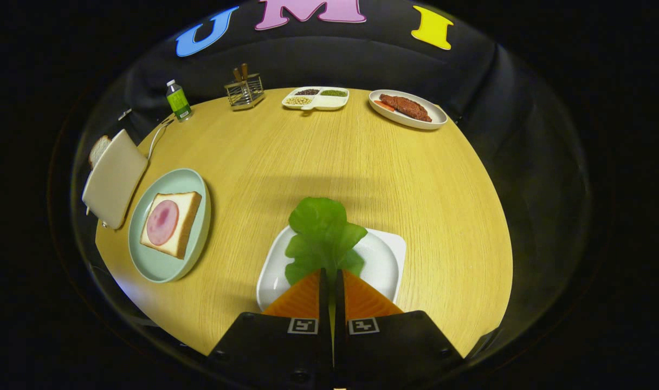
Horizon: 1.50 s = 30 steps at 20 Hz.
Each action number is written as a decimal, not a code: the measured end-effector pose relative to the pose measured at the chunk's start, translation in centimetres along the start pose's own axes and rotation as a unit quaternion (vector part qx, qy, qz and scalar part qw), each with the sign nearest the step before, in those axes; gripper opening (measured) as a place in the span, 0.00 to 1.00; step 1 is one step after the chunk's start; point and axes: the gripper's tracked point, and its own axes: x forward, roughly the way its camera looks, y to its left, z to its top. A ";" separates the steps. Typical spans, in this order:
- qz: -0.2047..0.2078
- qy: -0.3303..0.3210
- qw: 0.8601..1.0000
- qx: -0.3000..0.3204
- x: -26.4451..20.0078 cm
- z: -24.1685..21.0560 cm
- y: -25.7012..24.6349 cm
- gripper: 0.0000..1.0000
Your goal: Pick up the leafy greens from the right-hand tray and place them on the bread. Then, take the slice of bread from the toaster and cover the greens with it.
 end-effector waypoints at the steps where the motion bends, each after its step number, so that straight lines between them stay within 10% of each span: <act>1: 0.001 -0.005 1.000 0.002 -0.7 0.5 0.2 0.06; 15: 0.070 -0.104 0.992 -0.014 -10.3 10.8 9.4 0.06; 30: 0.133 -0.055 0.985 -0.093 -6.0 7.6 22.6 0.06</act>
